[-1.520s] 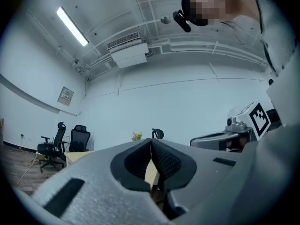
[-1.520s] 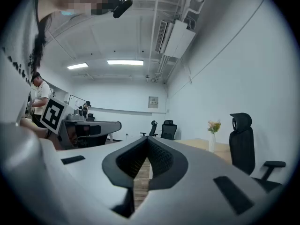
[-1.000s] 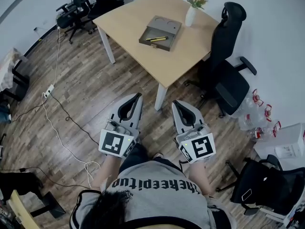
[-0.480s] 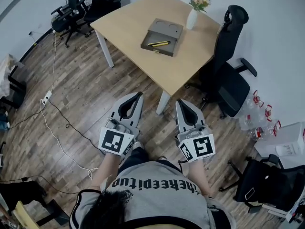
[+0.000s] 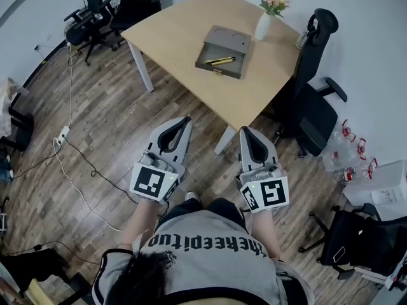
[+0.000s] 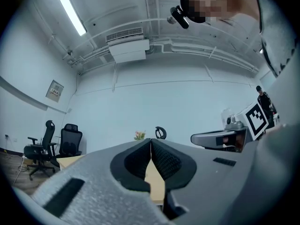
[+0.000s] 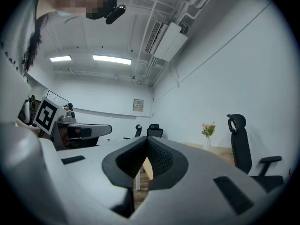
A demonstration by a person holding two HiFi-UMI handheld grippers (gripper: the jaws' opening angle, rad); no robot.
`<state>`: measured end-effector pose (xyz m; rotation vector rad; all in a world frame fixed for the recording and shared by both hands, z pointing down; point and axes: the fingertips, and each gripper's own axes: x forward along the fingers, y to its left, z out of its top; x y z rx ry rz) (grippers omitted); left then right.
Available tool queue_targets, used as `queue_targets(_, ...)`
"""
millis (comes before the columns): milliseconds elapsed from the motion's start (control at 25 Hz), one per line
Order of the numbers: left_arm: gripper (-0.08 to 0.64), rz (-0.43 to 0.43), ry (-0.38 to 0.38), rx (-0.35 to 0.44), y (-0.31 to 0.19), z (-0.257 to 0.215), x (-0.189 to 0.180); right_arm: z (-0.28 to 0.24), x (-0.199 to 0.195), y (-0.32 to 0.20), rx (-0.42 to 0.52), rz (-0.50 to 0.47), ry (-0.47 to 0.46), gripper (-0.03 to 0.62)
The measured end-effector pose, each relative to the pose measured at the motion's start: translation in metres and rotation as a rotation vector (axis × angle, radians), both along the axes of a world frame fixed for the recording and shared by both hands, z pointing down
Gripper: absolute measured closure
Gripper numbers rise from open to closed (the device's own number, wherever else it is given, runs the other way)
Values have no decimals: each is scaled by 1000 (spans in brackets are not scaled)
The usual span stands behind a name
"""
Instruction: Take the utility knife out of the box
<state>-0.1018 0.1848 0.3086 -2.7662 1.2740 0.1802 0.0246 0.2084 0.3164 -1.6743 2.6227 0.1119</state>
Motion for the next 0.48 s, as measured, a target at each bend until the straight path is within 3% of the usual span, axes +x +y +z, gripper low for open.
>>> queue_targets(480,541,-21,31,-22,-35,7,-23,6,-13,-27,-21,22,21,586)
